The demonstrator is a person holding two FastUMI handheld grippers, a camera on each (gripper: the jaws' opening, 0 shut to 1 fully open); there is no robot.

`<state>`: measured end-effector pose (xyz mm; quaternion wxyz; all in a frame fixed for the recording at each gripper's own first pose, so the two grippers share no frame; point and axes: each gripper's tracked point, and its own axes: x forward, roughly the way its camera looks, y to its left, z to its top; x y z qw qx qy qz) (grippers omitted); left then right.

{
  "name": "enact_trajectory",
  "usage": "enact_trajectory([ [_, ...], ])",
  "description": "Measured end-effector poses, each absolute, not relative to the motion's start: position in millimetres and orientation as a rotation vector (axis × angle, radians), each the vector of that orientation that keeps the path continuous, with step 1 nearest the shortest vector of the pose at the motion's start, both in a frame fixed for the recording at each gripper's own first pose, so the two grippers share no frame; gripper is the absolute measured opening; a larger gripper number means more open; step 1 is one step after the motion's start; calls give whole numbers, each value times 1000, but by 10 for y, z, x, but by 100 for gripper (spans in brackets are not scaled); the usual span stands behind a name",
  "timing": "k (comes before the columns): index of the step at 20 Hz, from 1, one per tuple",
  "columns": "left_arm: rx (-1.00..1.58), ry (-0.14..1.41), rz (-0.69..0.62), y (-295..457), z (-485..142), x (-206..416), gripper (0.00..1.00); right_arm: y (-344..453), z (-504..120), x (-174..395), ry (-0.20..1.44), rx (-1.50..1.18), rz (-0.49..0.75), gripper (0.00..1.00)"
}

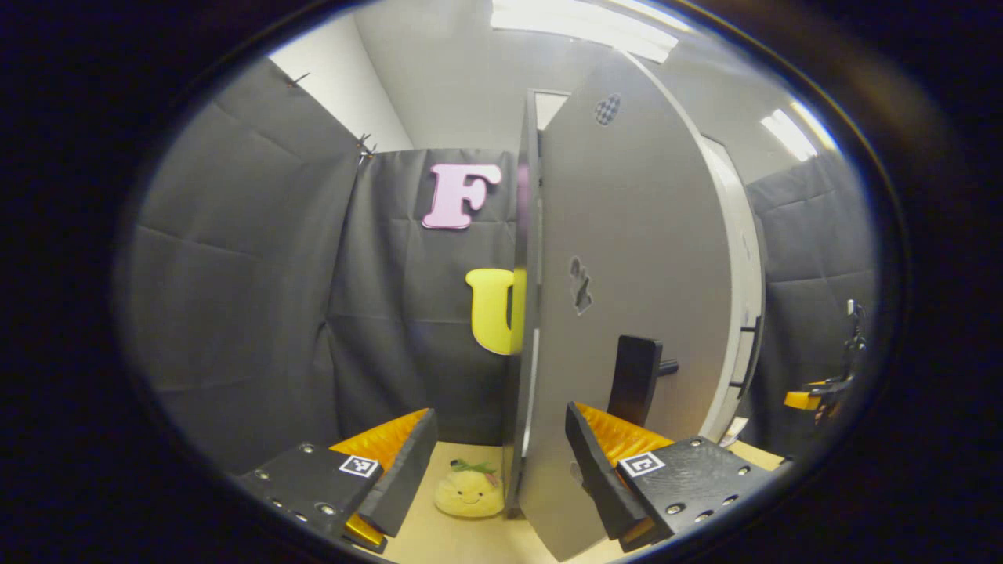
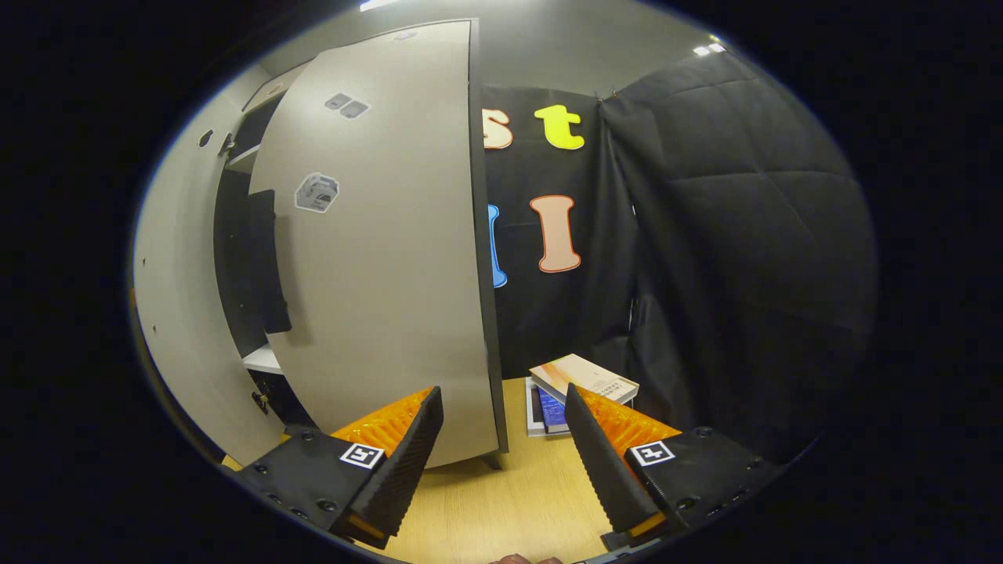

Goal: Grab one shoe with the right hand and put it into the shoe cabinet, grab the other shoe with the left hand and put it into the shoe cabinet; then close the right door with the right hand and the left door with the left hand.

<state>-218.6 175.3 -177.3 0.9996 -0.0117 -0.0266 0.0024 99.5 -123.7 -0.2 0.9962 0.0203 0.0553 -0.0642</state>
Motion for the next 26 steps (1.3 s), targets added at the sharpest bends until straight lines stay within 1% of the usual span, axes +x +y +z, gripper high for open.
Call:
enact_trajectory([
  [1,-28,-50,11,1620,-1773,-2165,94,-1274,18,1035,107,42,-115,98],
  [2,-43,-46,21,1486,-1790,-2146,93,-1324,53,1058,97,43,-106,98],
  [5,-112,-44,56,1063,-1856,-2047,93,-1526,110,1069,80,47,-100,98],
  [8,-170,-64,44,610,-1879,-1859,93,-1720,58,1030,90,23,-109,98],
  [11,-161,-69,56,329,-1953,-1706,93,-1885,86,958,86,0,-112,98],
  [13,-136,-74,110,355,-1965,-1693,93,-2004,85,904,77,-11,-128,98],
  [18,-170,-69,79,289,-1995,-1850,94,-2050,51,948,82,72,-134,98],
  [26,-157,-160,88,243,-1866,-2338,95,-1601,318,1026,35,58,-76,98],
])
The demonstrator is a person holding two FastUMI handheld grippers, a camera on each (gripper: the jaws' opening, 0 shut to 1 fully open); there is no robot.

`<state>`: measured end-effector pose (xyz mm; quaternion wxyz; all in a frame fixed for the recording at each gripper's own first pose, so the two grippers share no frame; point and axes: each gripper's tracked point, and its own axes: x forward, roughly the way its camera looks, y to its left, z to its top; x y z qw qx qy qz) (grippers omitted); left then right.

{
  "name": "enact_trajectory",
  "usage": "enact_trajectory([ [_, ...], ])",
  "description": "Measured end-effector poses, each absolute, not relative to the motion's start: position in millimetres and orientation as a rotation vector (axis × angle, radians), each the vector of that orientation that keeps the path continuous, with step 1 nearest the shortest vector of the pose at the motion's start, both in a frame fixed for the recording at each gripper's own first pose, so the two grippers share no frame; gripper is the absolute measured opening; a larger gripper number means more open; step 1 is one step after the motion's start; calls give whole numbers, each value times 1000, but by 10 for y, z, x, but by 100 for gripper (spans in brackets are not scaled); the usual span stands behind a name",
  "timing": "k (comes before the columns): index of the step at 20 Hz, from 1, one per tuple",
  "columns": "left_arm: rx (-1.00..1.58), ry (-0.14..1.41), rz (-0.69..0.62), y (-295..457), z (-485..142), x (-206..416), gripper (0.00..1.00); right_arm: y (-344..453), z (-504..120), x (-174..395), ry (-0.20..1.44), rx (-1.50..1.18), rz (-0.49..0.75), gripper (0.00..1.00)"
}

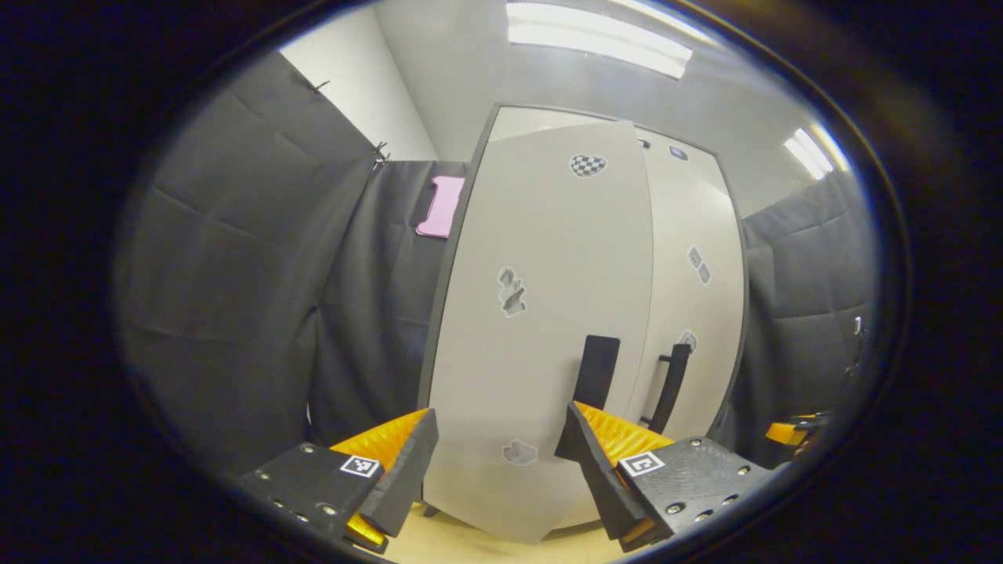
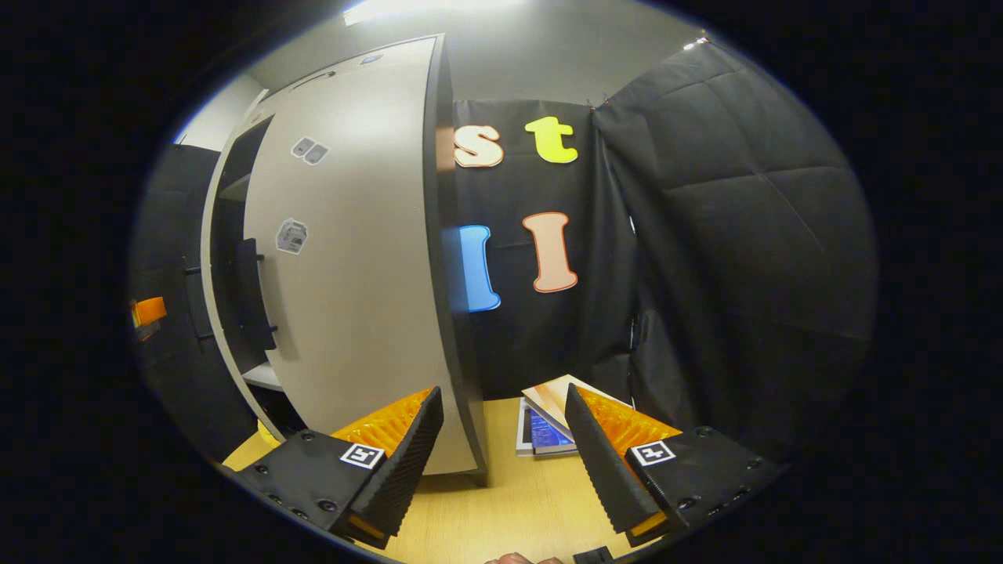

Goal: Grab one shoe with the right hand and put it into the shoe cabinet, grab the other shoe with the left hand and put it into the shoe cabinet; then close the right door with the right hand and the left door with the left hand.

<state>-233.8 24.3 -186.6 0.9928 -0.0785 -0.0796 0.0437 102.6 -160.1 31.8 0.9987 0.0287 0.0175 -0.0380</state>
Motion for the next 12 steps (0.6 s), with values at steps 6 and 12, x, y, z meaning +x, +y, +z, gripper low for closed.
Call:
enact_trajectory([
  [6,-141,-134,64,165,-2002,-2340,93,-1128,351,1015,30,22,-21,98],
  [12,-96,-138,68,31,-2120,-2504,95,-753,132,930,76,-27,57,98],
])
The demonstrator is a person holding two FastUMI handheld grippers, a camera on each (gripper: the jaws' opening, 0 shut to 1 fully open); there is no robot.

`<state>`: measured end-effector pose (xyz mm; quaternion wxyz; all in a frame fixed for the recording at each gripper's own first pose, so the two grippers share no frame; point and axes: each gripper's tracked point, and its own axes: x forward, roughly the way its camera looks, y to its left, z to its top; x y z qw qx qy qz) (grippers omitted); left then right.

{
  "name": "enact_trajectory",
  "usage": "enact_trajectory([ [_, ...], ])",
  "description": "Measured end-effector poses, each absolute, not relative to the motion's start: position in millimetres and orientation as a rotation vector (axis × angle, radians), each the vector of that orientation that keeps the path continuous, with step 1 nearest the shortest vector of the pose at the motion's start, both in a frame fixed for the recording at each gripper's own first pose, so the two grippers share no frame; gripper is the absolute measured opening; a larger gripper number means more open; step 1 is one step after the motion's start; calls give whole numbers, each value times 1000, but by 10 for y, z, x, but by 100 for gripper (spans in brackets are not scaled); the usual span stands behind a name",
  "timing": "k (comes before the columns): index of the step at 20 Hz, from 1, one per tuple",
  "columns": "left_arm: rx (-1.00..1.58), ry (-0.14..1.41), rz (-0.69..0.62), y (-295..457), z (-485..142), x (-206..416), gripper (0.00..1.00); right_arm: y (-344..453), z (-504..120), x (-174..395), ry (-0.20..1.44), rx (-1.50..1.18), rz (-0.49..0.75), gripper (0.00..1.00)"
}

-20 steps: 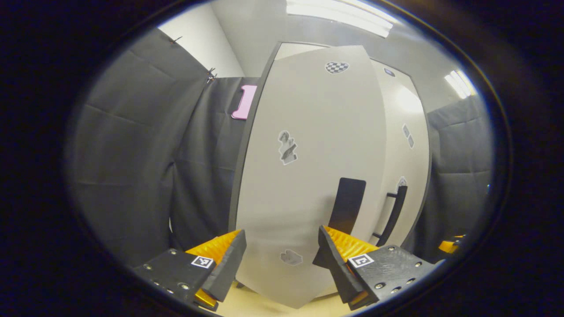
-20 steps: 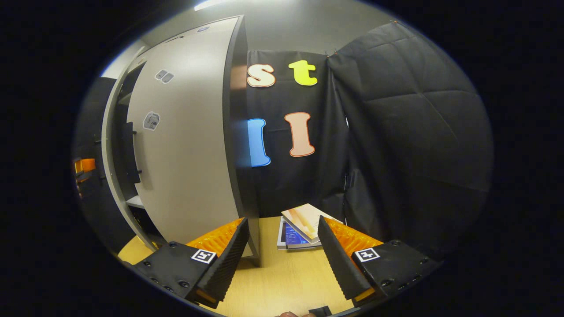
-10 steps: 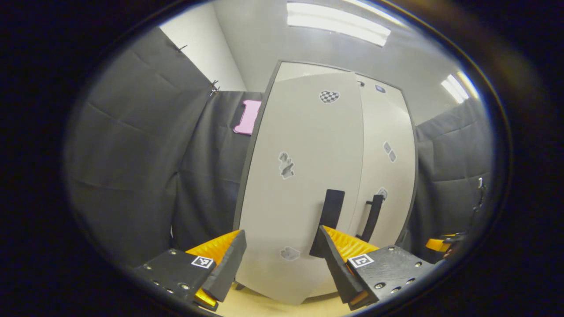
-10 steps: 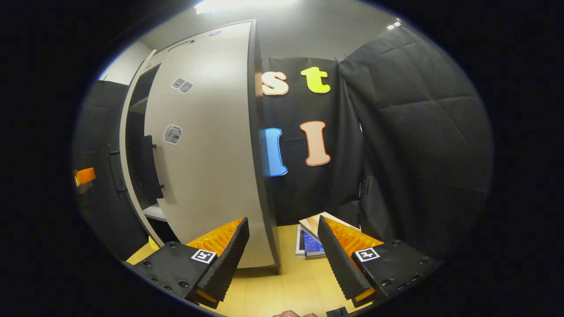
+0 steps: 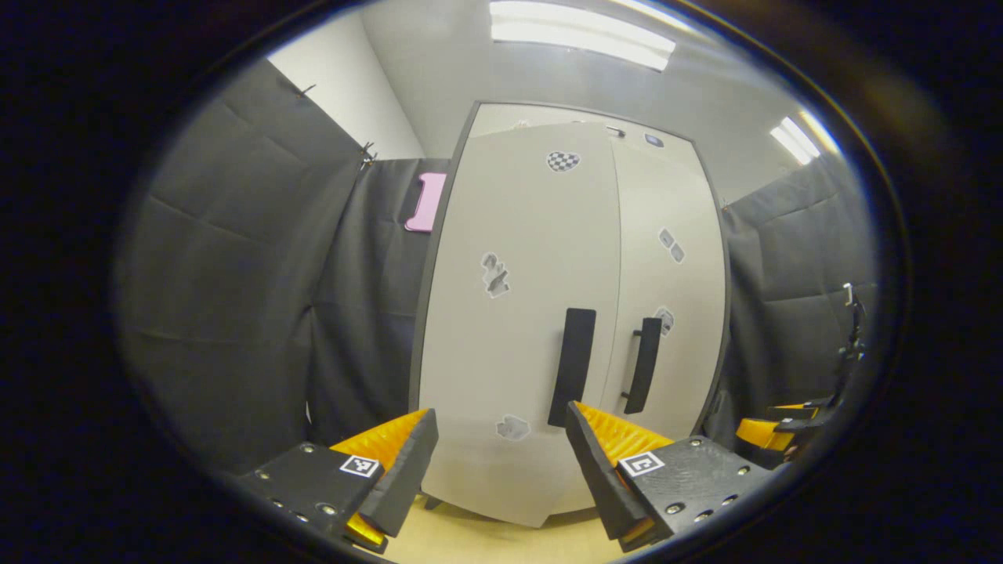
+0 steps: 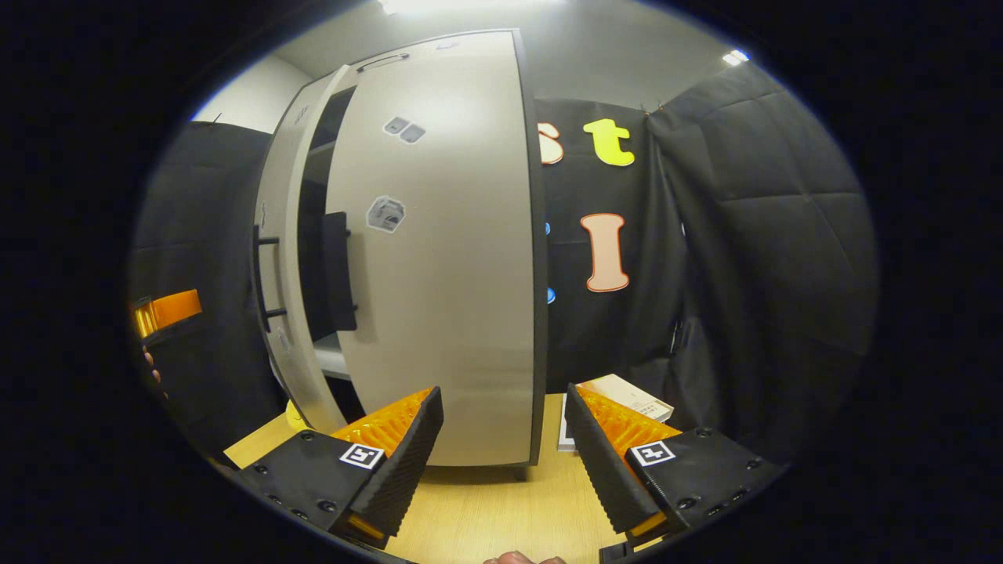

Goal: Grab one shoe with the right hand and put it into the shoe cabinet, grab the other shoe with the left hand and put it into the shoe cabinet; then close the right door with the right hand and the left door with the left hand.

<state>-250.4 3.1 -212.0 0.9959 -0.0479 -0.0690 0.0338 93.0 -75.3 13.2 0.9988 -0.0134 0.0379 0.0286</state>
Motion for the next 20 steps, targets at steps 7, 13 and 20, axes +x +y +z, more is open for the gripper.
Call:
enact_trajectory([
  [7,-74,-130,15,-163,-2077,-2422,94,-688,216,853,35,-25,81,98],
  [13,-67,-149,8,-191,-2020,-2545,93,-865,221,780,32,15,37,98],
  [20,-57,-112,5,-179,-2142,-2649,94,-1009,64,639,64,31,-6,98],
])
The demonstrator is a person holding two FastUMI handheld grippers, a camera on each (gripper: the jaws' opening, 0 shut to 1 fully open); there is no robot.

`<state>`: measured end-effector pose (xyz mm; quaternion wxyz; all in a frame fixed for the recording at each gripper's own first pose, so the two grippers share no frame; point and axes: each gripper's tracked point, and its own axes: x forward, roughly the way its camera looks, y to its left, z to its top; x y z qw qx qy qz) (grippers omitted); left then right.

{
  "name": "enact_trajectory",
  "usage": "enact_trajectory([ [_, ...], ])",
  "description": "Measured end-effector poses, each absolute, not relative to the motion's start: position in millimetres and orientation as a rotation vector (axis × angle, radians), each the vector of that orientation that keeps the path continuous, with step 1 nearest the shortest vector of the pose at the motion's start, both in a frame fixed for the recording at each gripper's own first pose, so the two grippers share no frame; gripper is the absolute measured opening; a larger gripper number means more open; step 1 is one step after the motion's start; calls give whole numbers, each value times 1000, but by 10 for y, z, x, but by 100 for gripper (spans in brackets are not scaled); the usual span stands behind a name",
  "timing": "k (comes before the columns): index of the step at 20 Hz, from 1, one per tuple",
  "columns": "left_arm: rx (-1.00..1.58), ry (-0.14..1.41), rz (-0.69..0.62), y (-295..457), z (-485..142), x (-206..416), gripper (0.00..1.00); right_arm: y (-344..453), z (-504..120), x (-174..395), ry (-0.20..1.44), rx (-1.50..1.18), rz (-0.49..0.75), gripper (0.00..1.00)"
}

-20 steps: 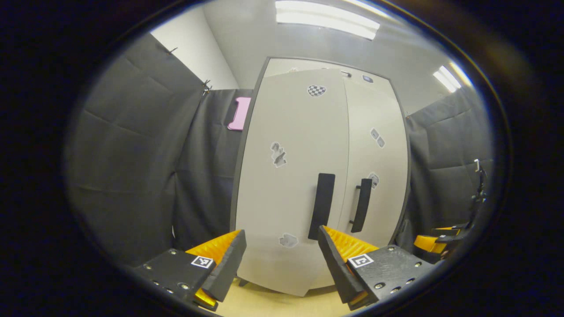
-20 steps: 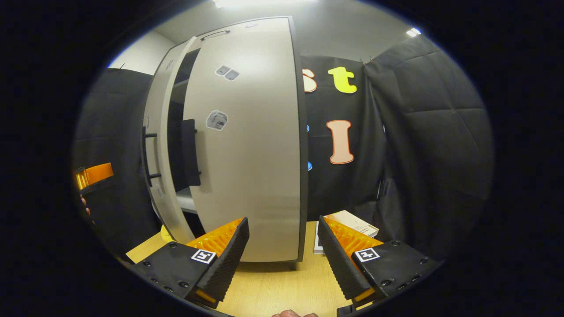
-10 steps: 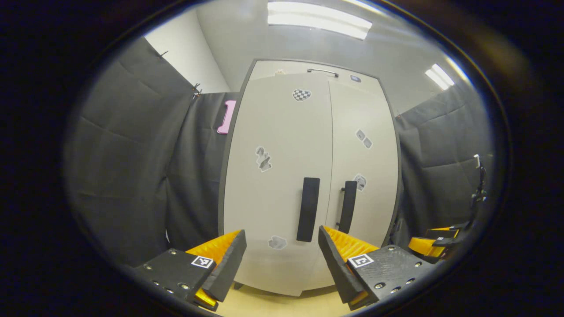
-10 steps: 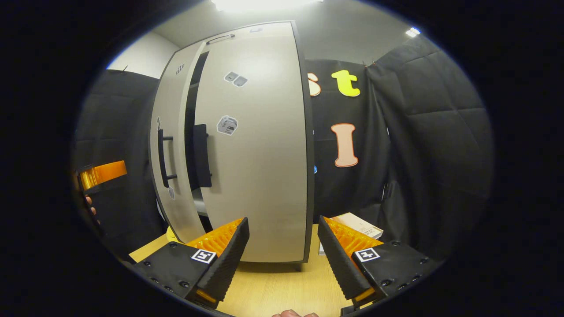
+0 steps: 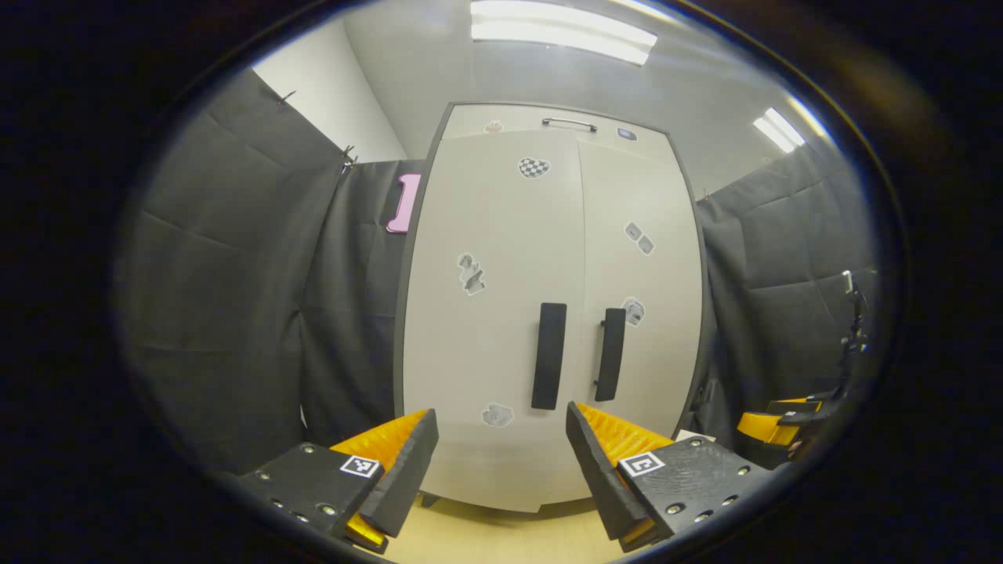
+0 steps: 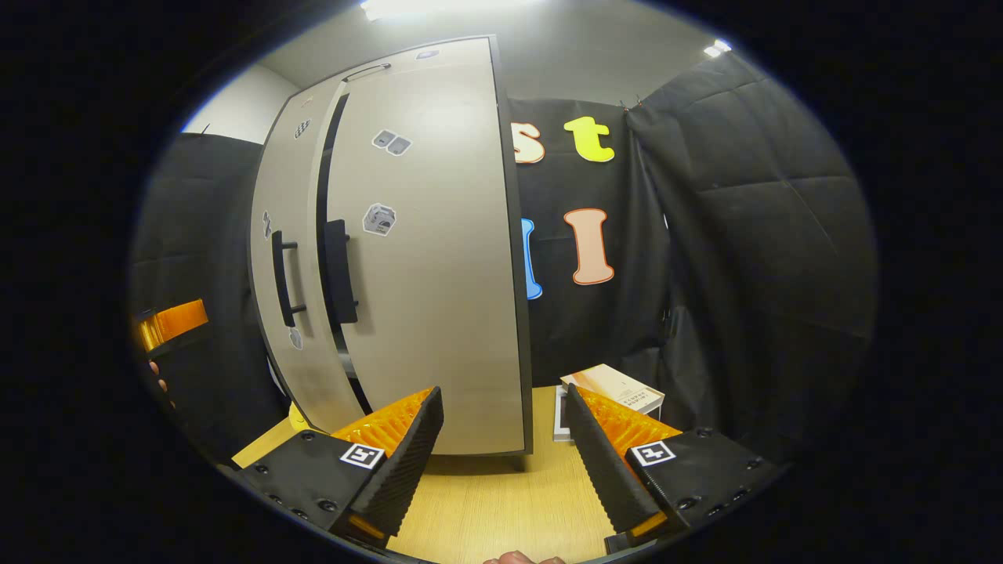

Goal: Grab one shoe with the right hand and put it into the shoe cabinet, grab the other shoe with the left hand and put it into the shoe cabinet; then close the right door with the right hand and the left door with the left hand.

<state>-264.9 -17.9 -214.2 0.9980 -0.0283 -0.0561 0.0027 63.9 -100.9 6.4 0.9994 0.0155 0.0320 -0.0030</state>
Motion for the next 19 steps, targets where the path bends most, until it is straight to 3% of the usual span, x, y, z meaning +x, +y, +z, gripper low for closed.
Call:
enact_trajectory([
  [19,-19,-70,-55,277,-2556,-2625,94,-715,-154,454,98,59,-163,98],
])
